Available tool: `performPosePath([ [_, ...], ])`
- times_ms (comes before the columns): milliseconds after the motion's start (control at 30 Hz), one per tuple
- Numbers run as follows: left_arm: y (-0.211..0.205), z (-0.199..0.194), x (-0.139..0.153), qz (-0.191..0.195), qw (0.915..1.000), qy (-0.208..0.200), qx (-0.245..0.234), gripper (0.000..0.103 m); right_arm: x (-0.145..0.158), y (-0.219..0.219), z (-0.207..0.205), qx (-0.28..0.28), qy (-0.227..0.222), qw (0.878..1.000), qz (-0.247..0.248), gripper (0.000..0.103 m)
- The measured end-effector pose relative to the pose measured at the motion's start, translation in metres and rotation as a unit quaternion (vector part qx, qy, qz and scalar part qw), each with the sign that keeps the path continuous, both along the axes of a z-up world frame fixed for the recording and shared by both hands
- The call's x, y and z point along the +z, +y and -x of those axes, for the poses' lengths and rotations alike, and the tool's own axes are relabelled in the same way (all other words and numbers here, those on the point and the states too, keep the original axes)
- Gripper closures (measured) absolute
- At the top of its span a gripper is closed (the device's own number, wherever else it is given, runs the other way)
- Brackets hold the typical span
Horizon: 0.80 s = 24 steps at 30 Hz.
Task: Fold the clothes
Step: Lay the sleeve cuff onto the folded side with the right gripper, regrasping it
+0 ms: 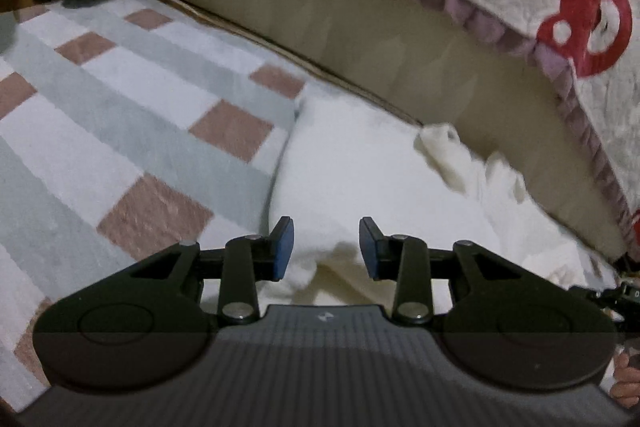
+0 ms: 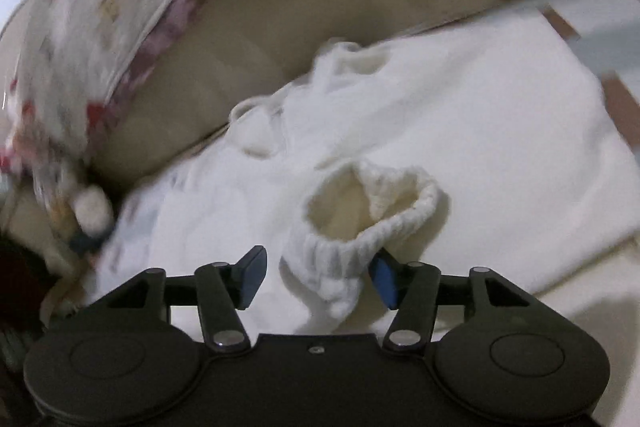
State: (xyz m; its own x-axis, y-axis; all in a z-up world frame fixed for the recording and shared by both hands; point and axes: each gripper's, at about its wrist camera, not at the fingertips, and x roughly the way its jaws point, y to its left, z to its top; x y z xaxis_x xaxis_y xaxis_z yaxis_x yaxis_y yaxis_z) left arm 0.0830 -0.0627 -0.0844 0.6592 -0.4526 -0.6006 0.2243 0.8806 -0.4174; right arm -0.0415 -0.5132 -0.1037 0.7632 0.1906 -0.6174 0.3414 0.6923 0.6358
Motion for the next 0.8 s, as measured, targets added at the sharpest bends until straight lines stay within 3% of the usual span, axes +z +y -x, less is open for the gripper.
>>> performPosePath([
  [100,0.006,-0.003,0.001,0.040,0.9992,0.007,-0.001,0.069,-0.012,-0.024,0.004,-0.039,0.014,0.996,-0.080,0.039],
  [233,-0.004,0.000,-0.001,0.024,0.9995,-0.014,-0.011,0.069,-0.012,-0.025,-0.005,-0.029,0.024,0.999,-0.002,0.039],
  [333,-0.011,0.003,-0.002,0.013,0.9993,-0.030,-0.019,0.068,-0.009,-0.011,-0.040,0.043,0.021,0.995,0.084,0.033],
  [400,-0.016,0.004,-0.003,0.005,0.9989,-0.041,-0.024,0.067,-0.003,0.001,-0.059,0.089,0.018,0.984,0.152,0.052],
  [433,-0.018,0.005,-0.003,0.001,0.9986,-0.046,-0.026,0.066,0.003,0.007,-0.055,0.086,-0.005,0.980,0.181,0.079],
  [533,-0.026,0.007,-0.005,-0.013,0.9976,-0.059,-0.033,0.061,0.030,0.025,-0.040,0.076,-0.091,0.954,0.275,0.080],
  [633,-0.039,0.003,-0.014,-0.078,0.9960,-0.030,-0.031,0.061,0.044,0.024,-0.040,0.044,-0.093,0.946,0.308,0.080],
  [700,-0.043,0.001,-0.024,-0.114,0.9930,-0.012,-0.030,0.061,0.027,0.014,-0.048,0.026,-0.043,0.952,0.302,0.079],
  [800,-0.043,-0.003,-0.032,-0.127,0.9915,0.011,-0.026,0.061,0.000,0.001,-0.059,0.010,0.037,0.956,0.291,0.072],
])
